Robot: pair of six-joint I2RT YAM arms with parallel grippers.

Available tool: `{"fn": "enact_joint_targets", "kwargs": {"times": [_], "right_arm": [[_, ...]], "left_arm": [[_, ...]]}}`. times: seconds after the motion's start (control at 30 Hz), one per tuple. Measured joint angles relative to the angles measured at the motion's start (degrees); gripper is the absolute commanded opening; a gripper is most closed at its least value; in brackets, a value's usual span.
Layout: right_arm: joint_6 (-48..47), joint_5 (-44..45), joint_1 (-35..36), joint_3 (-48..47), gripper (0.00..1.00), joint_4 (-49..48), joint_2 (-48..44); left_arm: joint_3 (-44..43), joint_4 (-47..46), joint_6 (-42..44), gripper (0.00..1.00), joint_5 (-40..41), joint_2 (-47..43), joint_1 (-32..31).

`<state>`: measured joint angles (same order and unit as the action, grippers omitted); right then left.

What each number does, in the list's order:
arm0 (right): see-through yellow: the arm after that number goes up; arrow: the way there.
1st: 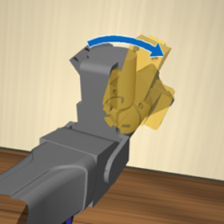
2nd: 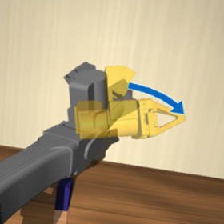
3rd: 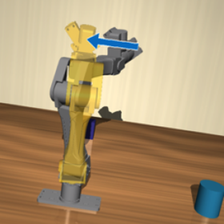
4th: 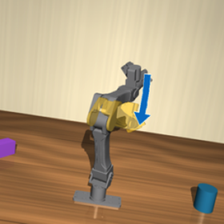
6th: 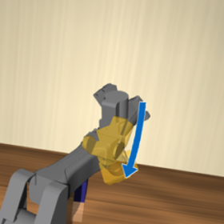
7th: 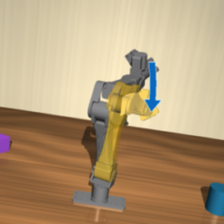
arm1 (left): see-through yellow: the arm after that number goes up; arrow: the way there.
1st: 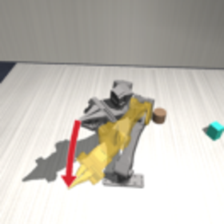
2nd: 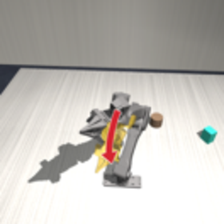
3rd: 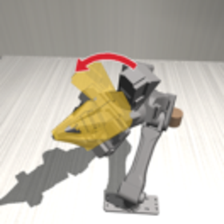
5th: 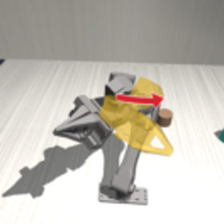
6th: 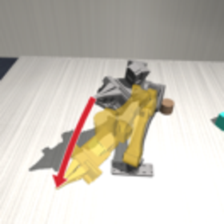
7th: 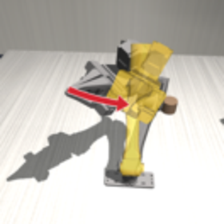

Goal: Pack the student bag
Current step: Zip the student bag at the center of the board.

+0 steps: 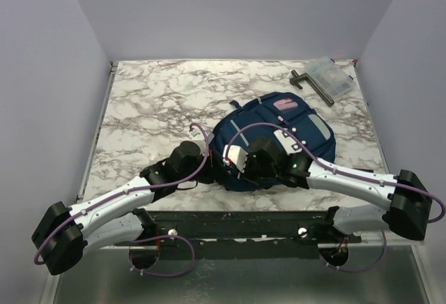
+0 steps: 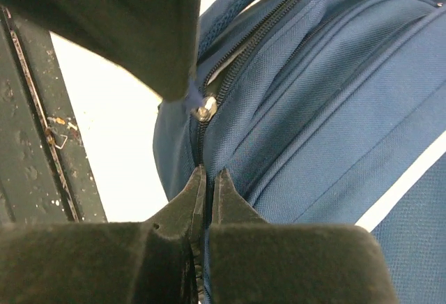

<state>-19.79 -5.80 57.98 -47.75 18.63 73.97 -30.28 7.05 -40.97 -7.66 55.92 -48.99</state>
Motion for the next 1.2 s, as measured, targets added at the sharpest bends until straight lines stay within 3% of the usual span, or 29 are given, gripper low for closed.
{"fn": "enact_joint_targets", "kwargs": {"times": [0.23,0.4,0.47,0.53,0.63,0.9,1.07,1.2], "right_arm": [[-1.9,4.3,0.4,5.0,0.00,2.7,-13.9],[-3.8,10.0,-0.1,7.5,0.01,14.2,-19.3],[-4.1,10.3,-0.2,8.3,0.30,18.1,-20.4],[-4.3,10.3,-0.2,8.0,0.48,19.3,-22.6],[-3.5,9.3,-0.2,4.6,0.58,18.7,-23.7],[1.8,-2.8,-0.2,-2.8,0.59,7.0,-11.6],[1.8,-7.0,-0.2,-1.4,0.59,6.7,-7.3],[1.6,-7.5,-0.2,-0.4,0.51,6.0,-6.7]], "left_arm": [[0.3,-2.9,0.0,0.00,-5.9,-1.7,8.0],[0.2,0.0,4.6,0.00,-1.6,-1.8,15.7],[-0.1,-0.4,6.6,0.00,-2.6,-1.3,16.7],[-0.1,-0.6,7.8,0.00,-4.7,-0.9,15.9],[-0.1,-0.7,8.5,0.00,-6.4,-0.9,12.4],[1.1,-3.8,2.2,0.00,-9.9,-3.2,-0.9],[2.4,-4.8,-0.4,0.00,-9.5,-4.9,-1.8],[2.7,-5.3,-0.4,0.00,-9.6,-4.3,-1.8]]}}
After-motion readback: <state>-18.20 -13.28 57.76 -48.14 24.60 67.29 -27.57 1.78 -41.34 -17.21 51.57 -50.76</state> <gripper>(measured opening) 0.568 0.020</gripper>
